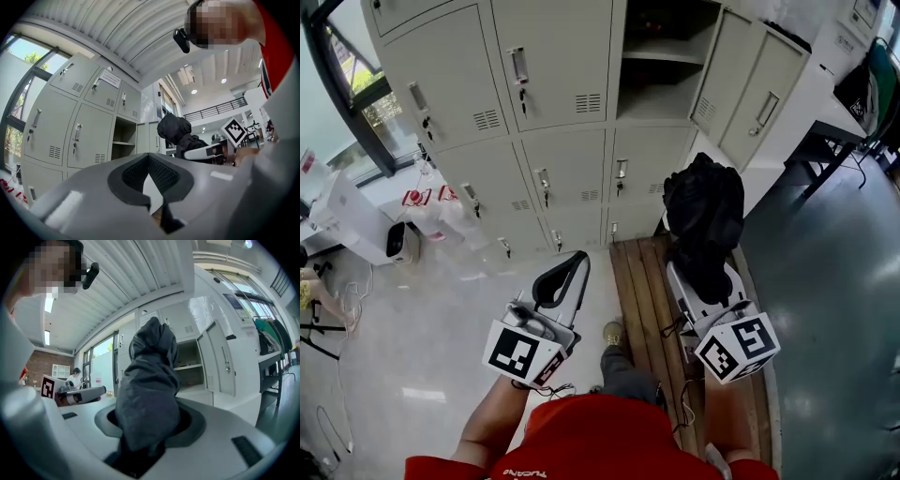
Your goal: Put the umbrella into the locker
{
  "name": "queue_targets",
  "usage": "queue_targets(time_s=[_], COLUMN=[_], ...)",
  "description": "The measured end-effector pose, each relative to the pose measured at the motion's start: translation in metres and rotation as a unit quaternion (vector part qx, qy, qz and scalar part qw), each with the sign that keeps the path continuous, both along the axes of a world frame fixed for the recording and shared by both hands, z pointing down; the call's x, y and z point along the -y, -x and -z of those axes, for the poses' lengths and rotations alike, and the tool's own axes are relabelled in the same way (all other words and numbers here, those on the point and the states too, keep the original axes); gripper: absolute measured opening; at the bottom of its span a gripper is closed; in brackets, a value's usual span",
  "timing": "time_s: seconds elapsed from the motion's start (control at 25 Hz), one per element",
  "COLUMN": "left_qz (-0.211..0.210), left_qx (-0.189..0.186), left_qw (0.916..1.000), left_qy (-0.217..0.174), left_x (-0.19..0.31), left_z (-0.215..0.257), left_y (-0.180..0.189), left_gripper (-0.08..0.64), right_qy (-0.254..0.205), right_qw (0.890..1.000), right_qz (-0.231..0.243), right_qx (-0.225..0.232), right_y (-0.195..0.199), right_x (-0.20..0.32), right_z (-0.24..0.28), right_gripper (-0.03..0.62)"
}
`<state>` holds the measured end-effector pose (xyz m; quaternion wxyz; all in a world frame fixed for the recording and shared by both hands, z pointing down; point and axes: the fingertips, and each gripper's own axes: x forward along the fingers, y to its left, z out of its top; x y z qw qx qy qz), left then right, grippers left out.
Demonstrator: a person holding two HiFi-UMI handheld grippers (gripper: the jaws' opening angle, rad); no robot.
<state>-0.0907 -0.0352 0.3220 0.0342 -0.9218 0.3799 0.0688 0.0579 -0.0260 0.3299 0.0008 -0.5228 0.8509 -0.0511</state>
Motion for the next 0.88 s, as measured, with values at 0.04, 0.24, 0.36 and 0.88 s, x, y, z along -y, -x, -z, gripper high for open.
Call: queue_targets(time_s=[0.04, 0.24, 0.36, 0.88], left_qz=[0.001, 0.002, 0.005, -0.015], left_qx=[0.003, 0.011, 0.007, 0.0], left_qw=[1.0, 0.9999, 1.0, 0.9998], left_qy=[-0.001, -0.003, -0.003, -0.016], left_x=[0.015, 0.09, 0.134, 0.267], left_z=[0.001, 0.013, 0.019, 0.038], left_y=[-0.003, -0.024, -0.037, -0.086], left_gripper=[0.005, 0.005, 0.005, 0.005], right_qy=[-0.002, -0.004, -0.008, -0.003], right_qw=[1.0, 1.0, 0.999, 0.995], right_qz=[-0.002, -0.019, -0.02, -0.026], right_qx=[0.001, -0.007, -0.023, -0.097], right_y=[-0.004, -0.033, -0.049, -0.077], right_x=[0.015, 0.097, 0.148, 0.324], right_z=[0.001, 0.008, 0.019, 0.053], right_gripper=[0.193, 0.193, 0.193, 0.193])
